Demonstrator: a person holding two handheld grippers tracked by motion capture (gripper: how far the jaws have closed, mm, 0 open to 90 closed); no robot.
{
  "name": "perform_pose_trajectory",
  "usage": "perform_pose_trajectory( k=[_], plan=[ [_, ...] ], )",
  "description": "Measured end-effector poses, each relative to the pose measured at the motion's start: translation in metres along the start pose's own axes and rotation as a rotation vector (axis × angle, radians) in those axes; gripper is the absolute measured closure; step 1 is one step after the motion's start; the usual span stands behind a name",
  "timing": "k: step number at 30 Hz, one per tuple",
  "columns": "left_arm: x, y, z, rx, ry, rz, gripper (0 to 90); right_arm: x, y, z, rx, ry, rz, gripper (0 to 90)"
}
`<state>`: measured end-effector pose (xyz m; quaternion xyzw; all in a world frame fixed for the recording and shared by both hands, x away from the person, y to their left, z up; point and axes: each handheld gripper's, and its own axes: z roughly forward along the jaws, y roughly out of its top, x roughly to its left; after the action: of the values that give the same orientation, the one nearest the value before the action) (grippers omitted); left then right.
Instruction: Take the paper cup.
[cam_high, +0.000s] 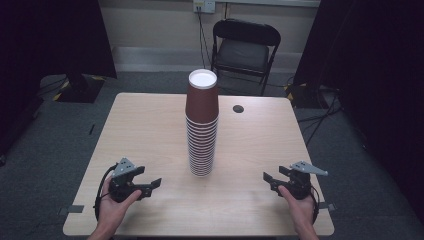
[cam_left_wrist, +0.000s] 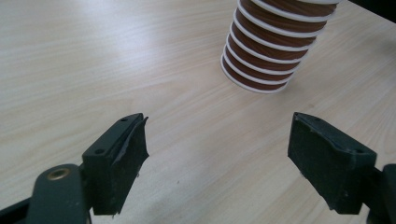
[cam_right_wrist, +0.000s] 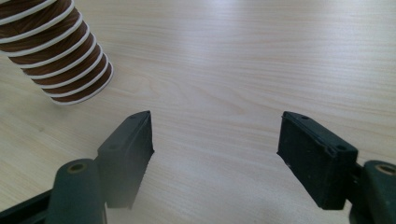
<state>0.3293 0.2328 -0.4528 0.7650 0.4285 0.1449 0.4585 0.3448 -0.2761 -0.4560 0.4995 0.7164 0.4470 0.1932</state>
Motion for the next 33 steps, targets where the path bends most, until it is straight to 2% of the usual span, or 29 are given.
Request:
perform_pose_trajectory(
  k=[5,11,17,19,23,28,33],
  plan=[
    [0.003,0.002,0.000,-0.013,-0.019,-0.027,17.3,-0.003,0.001,-0.002,-0.013,0.007,0.011,26.8],
    [0.001,0.004,-0.001,-0.010,-0.015,-0.021,17.9,-0.004,0.000,-0.004,-0.013,0.019,0.014,27.9],
    [-0.008,0.011,-0.006,-0.029,-0.035,0.026,19.0,0.000,-0.001,-0.006,-0.004,0.022,0.005,27.9],
    [-0.010,0.012,-0.007,-0.037,-0.039,0.028,19.1,0.001,-0.001,-0.007,-0.007,0.020,0.004,27.9],
    [-0.014,0.018,-0.010,-0.054,-0.072,0.020,19.5,0.002,-0.003,-0.008,-0.008,0.018,0.002,27.9],
    [-0.022,0.030,-0.014,-0.076,-0.093,0.049,21.7,0.004,-0.002,-0.012,-0.016,0.023,0.003,27.5],
    [-0.024,0.038,-0.013,-0.085,-0.117,0.047,21.7,0.003,-0.003,-0.012,-0.012,0.019,0.004,27.1]
  ],
)
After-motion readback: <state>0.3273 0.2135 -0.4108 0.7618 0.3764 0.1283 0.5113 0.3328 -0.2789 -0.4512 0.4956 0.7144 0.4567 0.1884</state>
